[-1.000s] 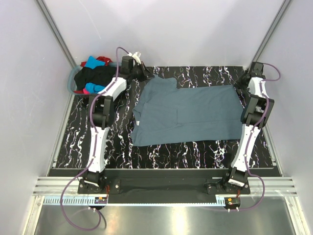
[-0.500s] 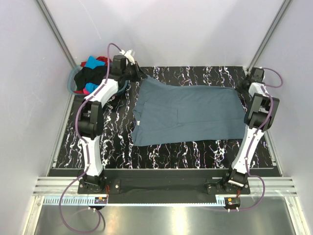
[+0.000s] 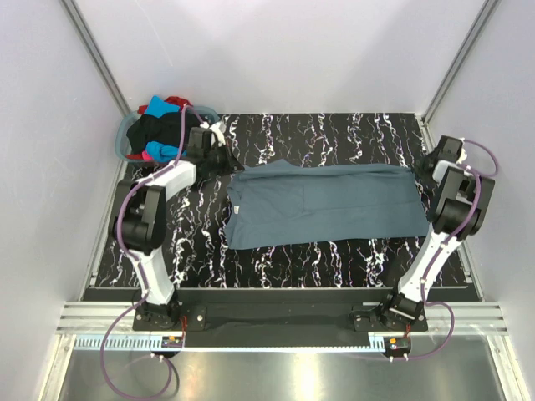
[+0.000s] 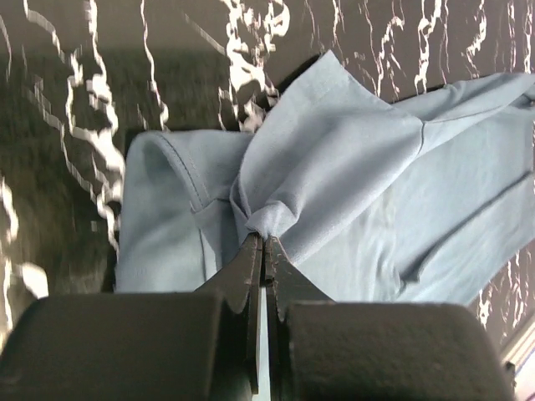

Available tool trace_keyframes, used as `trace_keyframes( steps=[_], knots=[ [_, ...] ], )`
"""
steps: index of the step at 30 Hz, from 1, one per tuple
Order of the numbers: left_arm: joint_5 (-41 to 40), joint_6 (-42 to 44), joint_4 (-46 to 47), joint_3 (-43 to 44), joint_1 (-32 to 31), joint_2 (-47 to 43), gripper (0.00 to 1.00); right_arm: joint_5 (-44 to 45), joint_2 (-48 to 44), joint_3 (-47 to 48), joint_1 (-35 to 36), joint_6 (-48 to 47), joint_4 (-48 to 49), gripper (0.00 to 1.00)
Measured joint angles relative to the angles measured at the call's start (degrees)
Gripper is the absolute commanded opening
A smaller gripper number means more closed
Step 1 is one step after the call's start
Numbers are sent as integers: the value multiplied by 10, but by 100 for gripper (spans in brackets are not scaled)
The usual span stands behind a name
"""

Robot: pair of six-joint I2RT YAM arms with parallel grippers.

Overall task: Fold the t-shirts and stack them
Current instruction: Fold the tshirt

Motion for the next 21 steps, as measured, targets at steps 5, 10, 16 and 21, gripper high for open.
trace_keyframes(
  steps=[5,10,16,21],
  knots=[
    [-5,-6,2,-42,-1,-55,0,13,-57,-64,-9,18,10,0],
    [-6,-10,2,-43,-1,-69,0,10,-76,-64,-9,18,28,0],
    [-14,-9,-13,-36,-1,-69,0,-3,-90,-62,-9,18,32,0],
    [-22,-8,-28,-33,-1,-69,0,-13,-115,-62,-9,18,37,0]
  ],
)
